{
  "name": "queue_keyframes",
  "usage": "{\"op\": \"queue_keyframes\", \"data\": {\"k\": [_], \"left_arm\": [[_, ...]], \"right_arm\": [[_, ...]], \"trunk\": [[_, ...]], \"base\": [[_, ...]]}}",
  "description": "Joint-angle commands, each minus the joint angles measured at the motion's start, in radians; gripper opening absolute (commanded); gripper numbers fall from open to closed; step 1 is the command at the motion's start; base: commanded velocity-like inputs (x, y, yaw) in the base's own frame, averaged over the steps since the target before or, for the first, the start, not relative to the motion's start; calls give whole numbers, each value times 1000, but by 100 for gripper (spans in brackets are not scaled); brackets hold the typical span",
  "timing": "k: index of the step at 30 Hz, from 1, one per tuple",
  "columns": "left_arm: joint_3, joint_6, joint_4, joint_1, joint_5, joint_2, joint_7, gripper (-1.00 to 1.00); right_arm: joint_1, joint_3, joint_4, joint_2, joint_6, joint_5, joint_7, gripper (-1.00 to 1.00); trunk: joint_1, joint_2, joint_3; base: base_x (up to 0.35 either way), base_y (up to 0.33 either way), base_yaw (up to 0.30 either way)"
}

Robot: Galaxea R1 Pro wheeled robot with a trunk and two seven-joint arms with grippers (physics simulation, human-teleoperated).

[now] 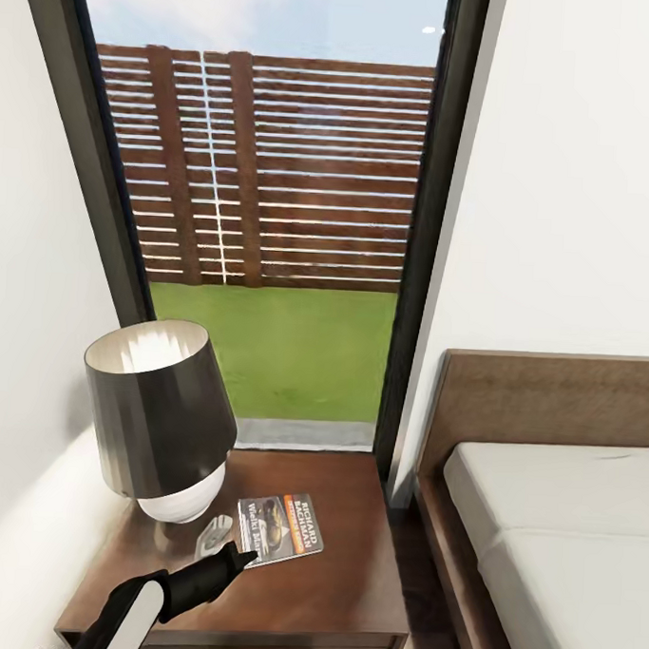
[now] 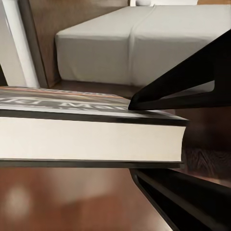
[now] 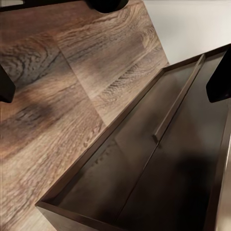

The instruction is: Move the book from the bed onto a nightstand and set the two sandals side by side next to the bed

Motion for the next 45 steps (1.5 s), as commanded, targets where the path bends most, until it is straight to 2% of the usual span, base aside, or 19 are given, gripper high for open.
{"op": "queue_keyframes", "data": {"k": [1,30,45], "left_arm": [[4,8,0,-1,4,-1,-2,-100],[4,8,-2,-1,4,-1,-3,-100],[4,8,-2,-1,4,-1,-3,-100]], "right_arm": [[-2,0,4,0,2,-4,6,100],[-2,0,3,0,2,-4,6,100],[-2,0,3,0,2,-4,6,100]], "trunk": [[4,-8,-4],[115,-211,-95],[115,-211,-95]], "base": [[0,0,0],[0,0,0],[0,0,0]]}}
